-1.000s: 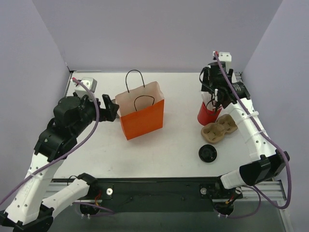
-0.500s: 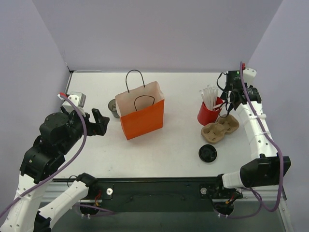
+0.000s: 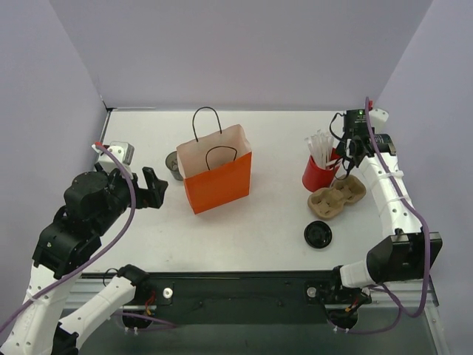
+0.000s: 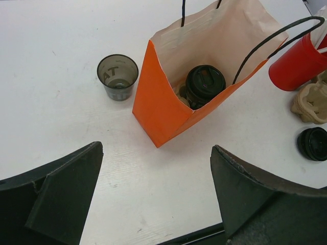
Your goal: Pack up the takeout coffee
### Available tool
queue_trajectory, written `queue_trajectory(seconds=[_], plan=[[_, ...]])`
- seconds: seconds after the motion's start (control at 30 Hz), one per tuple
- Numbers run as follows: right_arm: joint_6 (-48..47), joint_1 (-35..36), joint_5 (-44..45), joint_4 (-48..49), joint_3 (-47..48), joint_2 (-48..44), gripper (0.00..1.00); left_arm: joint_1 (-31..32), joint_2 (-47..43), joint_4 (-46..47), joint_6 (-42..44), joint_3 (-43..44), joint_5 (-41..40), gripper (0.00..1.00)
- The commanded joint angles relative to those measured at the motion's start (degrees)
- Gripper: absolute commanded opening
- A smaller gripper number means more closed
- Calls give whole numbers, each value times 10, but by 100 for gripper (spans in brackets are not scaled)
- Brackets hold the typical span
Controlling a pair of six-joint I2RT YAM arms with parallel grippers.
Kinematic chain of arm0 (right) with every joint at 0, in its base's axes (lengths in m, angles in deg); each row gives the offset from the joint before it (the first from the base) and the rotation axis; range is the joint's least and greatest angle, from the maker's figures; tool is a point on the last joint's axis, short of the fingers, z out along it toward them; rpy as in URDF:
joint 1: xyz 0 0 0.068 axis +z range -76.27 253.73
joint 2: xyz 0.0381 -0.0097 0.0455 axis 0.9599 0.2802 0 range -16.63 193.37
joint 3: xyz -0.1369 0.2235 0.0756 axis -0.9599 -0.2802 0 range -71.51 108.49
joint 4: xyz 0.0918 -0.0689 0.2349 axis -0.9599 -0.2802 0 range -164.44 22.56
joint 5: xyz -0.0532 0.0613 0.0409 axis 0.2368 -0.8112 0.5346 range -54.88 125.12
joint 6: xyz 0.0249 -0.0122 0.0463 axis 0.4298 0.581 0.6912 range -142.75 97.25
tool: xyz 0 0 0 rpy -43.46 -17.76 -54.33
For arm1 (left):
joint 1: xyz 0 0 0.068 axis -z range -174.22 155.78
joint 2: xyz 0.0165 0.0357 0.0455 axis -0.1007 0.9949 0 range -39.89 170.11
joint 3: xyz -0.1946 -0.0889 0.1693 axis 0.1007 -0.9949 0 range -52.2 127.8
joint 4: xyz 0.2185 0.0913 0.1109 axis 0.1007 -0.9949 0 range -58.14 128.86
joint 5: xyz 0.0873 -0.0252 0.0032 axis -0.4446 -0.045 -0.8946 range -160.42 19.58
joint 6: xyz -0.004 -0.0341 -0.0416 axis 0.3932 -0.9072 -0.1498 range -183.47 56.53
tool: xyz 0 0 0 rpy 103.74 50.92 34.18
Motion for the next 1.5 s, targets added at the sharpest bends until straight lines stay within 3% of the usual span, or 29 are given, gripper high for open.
queue_trajectory(seconds=[0.0,0.6,0.67,0.87,1.2,1.47], plan=[[14,-6,0,4,-3,18,38,-2,5,21,-1,3,1,96],[0,-14,0,25,-5,56,27,-2,19,27,9,7,-6,96],[-4,-14,2,25,-4,58,23,-2,21,29,12,9,-7,96],[-16,-14,-2,27,-7,45,0,-2,22,35,14,6,-7,96],[-64,10,6,24,18,-9,0,-2,9,41,20,0,1,96],[-123,88,108,-21,76,-38,0,-2,-1,43,23,0,19,96]])
